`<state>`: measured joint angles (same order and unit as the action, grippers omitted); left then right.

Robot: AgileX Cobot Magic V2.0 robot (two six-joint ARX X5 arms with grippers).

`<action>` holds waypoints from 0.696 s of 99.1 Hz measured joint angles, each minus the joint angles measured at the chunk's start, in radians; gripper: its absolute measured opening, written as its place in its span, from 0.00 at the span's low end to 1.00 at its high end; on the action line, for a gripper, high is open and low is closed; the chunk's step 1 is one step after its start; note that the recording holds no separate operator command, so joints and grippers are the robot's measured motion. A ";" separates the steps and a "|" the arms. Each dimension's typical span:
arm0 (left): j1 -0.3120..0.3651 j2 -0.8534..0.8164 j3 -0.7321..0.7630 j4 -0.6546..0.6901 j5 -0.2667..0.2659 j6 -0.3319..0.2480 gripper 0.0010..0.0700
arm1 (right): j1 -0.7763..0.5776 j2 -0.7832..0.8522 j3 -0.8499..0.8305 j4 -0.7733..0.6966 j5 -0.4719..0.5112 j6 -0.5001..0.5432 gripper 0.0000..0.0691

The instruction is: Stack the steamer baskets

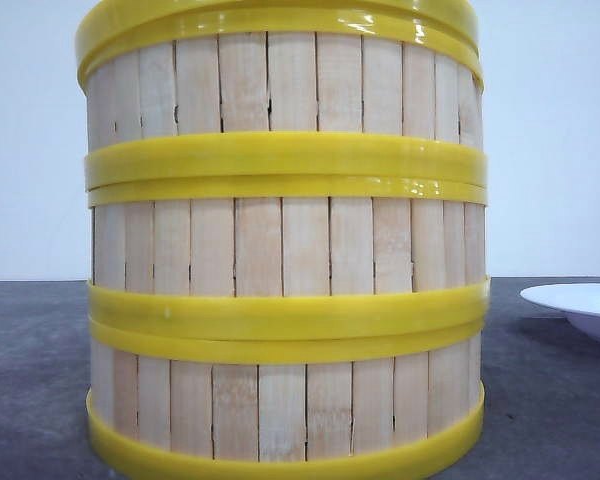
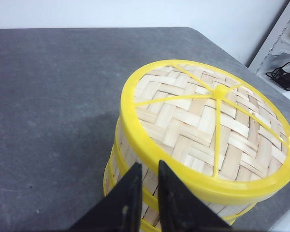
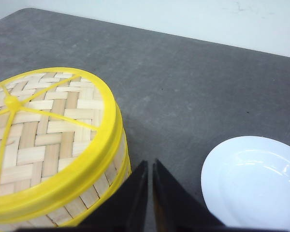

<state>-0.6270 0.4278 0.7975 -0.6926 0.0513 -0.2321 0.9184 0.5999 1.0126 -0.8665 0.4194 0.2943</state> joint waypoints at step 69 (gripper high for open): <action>0.252 -0.088 -0.202 0.218 -0.219 0.224 0.03 | 0.000 0.000 0.000 0.000 0.000 0.000 0.02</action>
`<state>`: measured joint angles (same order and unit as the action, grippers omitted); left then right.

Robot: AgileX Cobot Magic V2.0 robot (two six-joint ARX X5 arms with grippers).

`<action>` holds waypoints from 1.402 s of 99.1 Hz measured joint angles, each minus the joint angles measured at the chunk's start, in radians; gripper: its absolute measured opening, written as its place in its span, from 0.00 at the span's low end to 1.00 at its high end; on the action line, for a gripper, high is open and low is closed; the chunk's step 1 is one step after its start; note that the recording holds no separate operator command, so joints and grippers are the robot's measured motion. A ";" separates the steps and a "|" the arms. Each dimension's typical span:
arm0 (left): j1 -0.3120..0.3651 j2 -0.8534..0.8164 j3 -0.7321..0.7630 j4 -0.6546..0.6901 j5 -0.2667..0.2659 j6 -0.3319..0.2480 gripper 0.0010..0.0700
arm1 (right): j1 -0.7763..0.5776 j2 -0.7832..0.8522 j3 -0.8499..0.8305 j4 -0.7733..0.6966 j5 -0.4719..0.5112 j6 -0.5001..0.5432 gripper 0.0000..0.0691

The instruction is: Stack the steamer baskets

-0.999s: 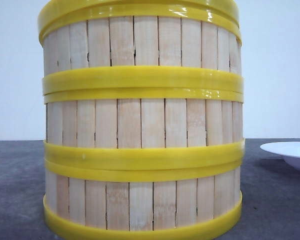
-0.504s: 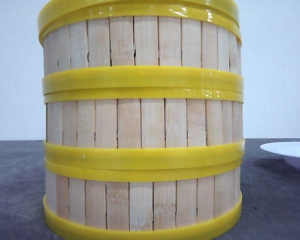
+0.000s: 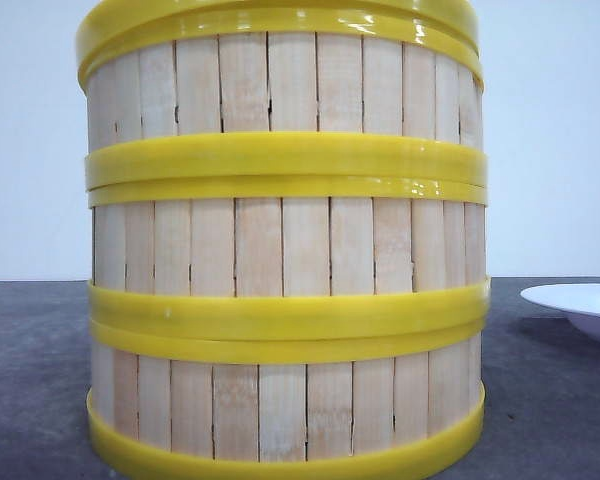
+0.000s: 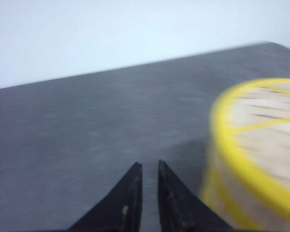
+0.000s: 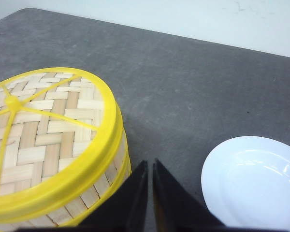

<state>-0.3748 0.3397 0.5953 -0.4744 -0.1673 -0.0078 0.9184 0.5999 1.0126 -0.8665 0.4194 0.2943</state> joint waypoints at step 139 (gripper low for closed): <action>0.283 -0.335 -0.546 0.254 -0.010 0.016 0.03 | 0.000 0.000 0.000 0.000 0.000 0.000 0.02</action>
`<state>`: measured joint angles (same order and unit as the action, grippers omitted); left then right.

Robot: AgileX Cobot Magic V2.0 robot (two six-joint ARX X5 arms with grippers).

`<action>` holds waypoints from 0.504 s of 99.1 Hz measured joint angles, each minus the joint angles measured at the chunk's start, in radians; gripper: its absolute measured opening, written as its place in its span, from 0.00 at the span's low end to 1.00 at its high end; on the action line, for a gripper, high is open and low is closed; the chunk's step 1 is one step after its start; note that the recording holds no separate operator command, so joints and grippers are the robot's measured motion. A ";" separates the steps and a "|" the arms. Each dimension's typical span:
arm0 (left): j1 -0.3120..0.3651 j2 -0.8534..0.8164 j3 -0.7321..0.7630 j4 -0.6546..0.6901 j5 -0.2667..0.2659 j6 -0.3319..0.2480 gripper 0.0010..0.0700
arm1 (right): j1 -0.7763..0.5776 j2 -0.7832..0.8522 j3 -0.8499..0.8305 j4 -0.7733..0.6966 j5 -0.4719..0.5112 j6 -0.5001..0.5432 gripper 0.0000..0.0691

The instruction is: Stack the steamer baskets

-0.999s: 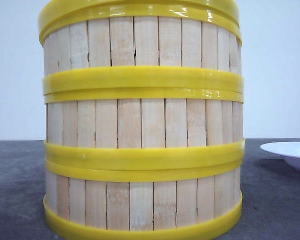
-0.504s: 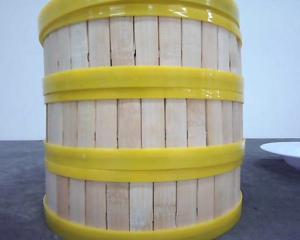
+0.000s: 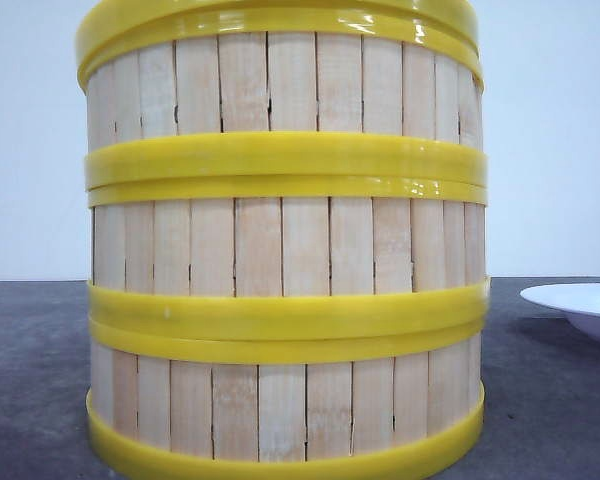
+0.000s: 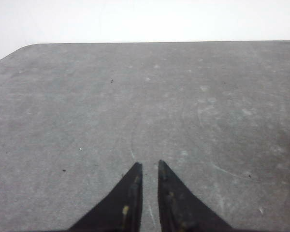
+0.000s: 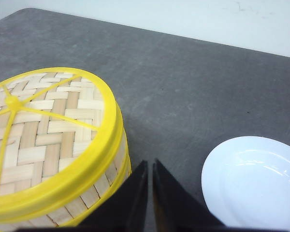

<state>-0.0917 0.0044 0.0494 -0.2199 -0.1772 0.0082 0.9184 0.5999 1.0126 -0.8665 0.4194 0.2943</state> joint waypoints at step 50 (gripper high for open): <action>0.000 0.000 0.000 0.000 0.000 0.000 0.03 | -0.011 0.000 0.000 0.001 0.019 -0.014 0.02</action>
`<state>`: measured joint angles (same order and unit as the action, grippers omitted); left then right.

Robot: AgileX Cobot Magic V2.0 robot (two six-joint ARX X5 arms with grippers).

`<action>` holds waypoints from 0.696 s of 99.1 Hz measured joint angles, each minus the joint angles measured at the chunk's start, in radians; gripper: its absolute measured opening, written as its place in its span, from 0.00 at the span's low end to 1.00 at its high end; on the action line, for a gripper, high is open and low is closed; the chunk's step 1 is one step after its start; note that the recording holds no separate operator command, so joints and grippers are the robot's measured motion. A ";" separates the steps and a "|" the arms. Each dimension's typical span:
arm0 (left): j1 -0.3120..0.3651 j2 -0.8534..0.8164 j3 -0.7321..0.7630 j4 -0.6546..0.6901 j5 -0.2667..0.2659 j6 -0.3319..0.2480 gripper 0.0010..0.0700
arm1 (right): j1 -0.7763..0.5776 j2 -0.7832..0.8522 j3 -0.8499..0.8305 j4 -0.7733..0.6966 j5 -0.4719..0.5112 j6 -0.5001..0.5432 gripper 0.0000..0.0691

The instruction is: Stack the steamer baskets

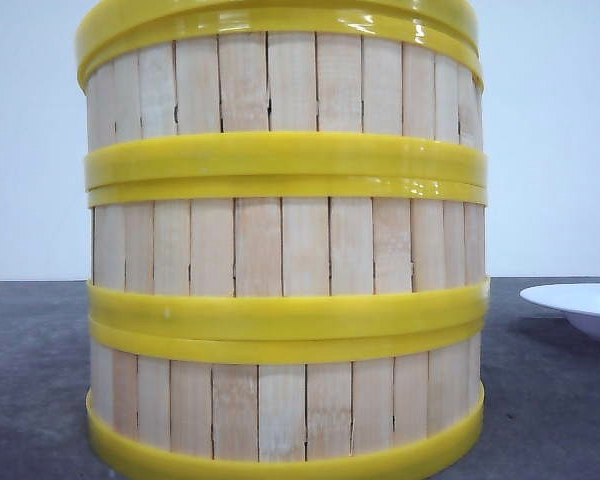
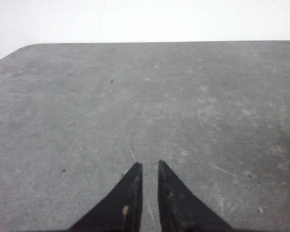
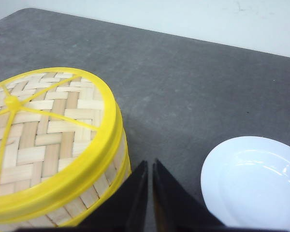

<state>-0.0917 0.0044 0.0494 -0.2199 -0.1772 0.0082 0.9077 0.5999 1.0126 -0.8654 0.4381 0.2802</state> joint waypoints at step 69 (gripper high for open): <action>0.000 0.000 0.000 0.000 0.000 0.000 0.03 | -0.706 -0.267 -0.407 0.435 -0.166 -0.277 0.02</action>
<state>-0.0917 0.0044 0.0494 -0.2199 -0.1772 0.0082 0.2016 0.3332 0.6052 -0.4301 0.2718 0.0032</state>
